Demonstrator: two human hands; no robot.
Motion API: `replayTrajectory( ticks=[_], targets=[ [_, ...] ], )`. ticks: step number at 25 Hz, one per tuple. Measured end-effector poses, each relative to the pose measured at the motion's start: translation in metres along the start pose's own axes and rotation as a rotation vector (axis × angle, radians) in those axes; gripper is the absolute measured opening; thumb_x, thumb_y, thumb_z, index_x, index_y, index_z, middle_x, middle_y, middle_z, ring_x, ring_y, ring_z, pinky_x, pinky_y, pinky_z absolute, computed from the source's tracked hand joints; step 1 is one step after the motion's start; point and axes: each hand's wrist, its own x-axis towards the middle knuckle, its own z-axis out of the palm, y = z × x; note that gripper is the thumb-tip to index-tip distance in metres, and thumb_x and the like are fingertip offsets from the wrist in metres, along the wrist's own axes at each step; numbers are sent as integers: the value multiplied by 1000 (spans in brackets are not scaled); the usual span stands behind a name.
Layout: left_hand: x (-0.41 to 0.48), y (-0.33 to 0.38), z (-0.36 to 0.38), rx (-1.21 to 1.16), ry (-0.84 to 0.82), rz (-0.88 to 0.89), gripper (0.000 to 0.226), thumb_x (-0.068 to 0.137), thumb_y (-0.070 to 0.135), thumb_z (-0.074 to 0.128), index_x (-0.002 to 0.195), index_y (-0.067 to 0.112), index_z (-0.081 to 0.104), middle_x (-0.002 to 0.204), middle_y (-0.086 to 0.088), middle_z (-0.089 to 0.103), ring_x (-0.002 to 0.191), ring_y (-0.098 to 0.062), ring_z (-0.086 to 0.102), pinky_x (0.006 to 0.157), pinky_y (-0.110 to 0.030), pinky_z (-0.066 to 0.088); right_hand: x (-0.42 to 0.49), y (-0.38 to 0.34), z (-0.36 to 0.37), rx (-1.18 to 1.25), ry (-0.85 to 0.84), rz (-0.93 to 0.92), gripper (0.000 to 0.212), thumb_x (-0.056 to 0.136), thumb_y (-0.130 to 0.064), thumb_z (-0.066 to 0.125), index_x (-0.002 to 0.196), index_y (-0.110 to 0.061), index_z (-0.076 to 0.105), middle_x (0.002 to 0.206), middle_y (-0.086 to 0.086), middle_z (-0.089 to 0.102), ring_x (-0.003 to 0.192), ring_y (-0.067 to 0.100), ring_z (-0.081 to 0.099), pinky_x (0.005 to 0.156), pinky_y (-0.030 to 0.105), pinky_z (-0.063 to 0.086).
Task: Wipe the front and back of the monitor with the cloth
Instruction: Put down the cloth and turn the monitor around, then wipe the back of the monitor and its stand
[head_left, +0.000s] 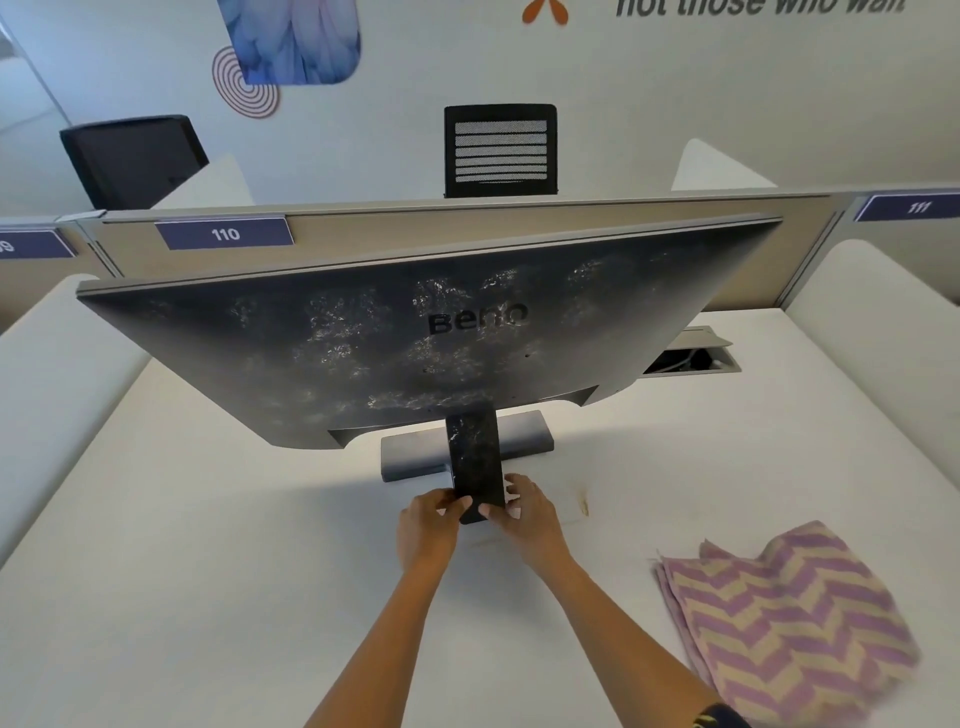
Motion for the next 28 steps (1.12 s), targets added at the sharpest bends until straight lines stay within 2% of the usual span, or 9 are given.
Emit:
replayTrajectory(
  ticks=[4,6,8,12,15,18,21,24,28],
  targets=[
    [-39,-3,17,11,28,-17,48,96,41,55,136,15,52,136,-7,57,119,-27,58,100,-38,46,-38,47,-30,-141,246,-92,34,95,-28,61,129,-21,57,131,3,54,117,21,55,92,24,46],
    [-61,-9,28,47,66,47,53,97,34,54,144,16,40,145,-8,47,124,-27,55,101,-39,46,-54,79,-59,-295,475,-234,23,94,-23,58,115,-16,64,116,7,62,104,26,59,82,29,50],
    [-73,-11,38,75,106,89,62,95,30,57,149,16,29,151,-8,34,130,-30,48,103,-42,45,-65,111,-91,-437,669,-309,29,88,-28,51,104,-10,68,105,9,64,97,32,61,81,40,51],
    [-87,1,50,139,80,169,71,94,28,58,153,21,19,157,-5,23,142,-28,31,110,-42,37,-86,154,-149,-604,828,15,29,82,-25,62,104,-9,69,119,18,60,117,40,49,95,54,40],
    [-97,15,63,195,26,232,68,96,28,55,153,25,17,160,-3,17,145,-26,26,113,-39,33,-96,179,-183,-660,820,273,44,74,-21,79,114,-6,65,136,26,47,130,42,35,104,59,27],
    [-110,28,79,262,-38,315,63,98,28,51,153,24,20,161,-4,13,143,-23,29,120,-39,24,-105,187,-209,-624,818,466,65,80,-46,71,129,-7,54,147,25,36,136,41,26,109,58,19],
    [-118,38,92,355,-79,362,62,99,32,48,153,24,18,162,-6,8,146,-22,25,122,-38,17,-111,185,-228,-357,823,603,76,85,-61,56,139,-9,42,147,24,38,132,43,32,110,56,18],
    [-122,48,102,447,-110,386,60,100,34,44,153,25,17,162,-5,5,147,-20,20,123,-35,8,-112,186,-245,-210,729,721,74,89,-55,56,144,-9,34,139,24,48,128,42,38,109,54,21],
    [-126,62,110,482,-138,401,59,100,37,44,152,28,19,162,-1,5,146,-18,24,121,-33,8,-105,172,-262,-95,654,681,46,90,-42,61,119,-6,61,113,20,64,110,38,53,102,46,28]
  ],
)
